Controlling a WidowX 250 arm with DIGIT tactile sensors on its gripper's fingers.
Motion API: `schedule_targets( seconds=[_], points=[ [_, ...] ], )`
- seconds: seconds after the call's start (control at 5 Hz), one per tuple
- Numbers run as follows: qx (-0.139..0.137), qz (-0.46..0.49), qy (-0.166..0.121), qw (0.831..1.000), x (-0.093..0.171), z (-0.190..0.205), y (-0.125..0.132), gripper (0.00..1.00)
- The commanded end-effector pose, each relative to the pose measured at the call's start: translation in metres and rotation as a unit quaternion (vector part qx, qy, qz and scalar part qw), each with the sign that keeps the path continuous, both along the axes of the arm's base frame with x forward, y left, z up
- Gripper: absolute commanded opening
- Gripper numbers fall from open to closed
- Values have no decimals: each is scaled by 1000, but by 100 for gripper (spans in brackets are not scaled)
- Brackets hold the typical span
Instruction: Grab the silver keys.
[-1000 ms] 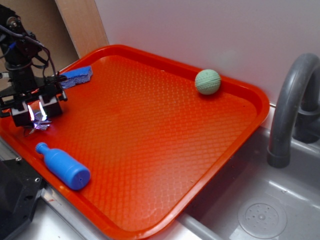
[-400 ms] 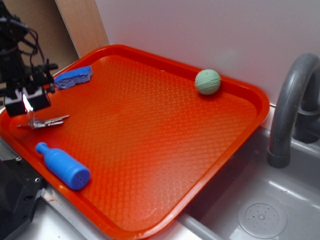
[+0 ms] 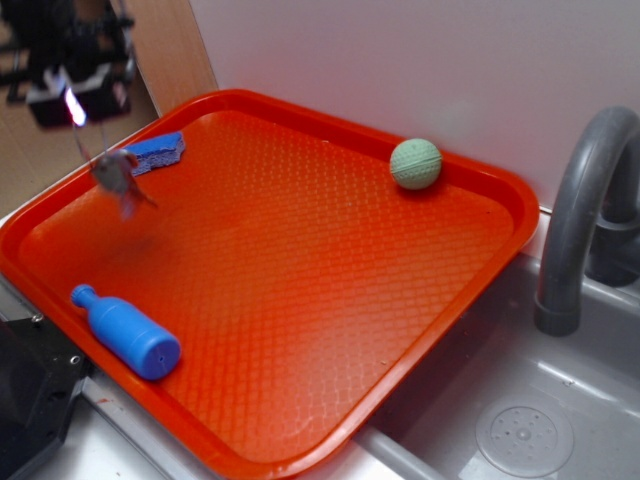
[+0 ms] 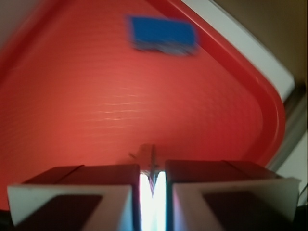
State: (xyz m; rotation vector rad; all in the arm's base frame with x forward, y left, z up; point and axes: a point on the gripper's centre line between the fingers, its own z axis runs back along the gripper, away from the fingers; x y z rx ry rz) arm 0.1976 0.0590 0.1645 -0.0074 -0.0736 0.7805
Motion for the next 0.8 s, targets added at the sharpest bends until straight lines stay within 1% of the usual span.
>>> schedule_targets(
  seconds=[0.0,0.2,0.4,0.6],
  points=[
    [71,-253,-8,965,-2,49,-51,0],
    [53,-304,-20,951,-4,50,-60,0],
    [50,-287,-38,956,-5,49,-56,0],
    [58,-262,-28,963,-10,50,-54,0]
  ],
)
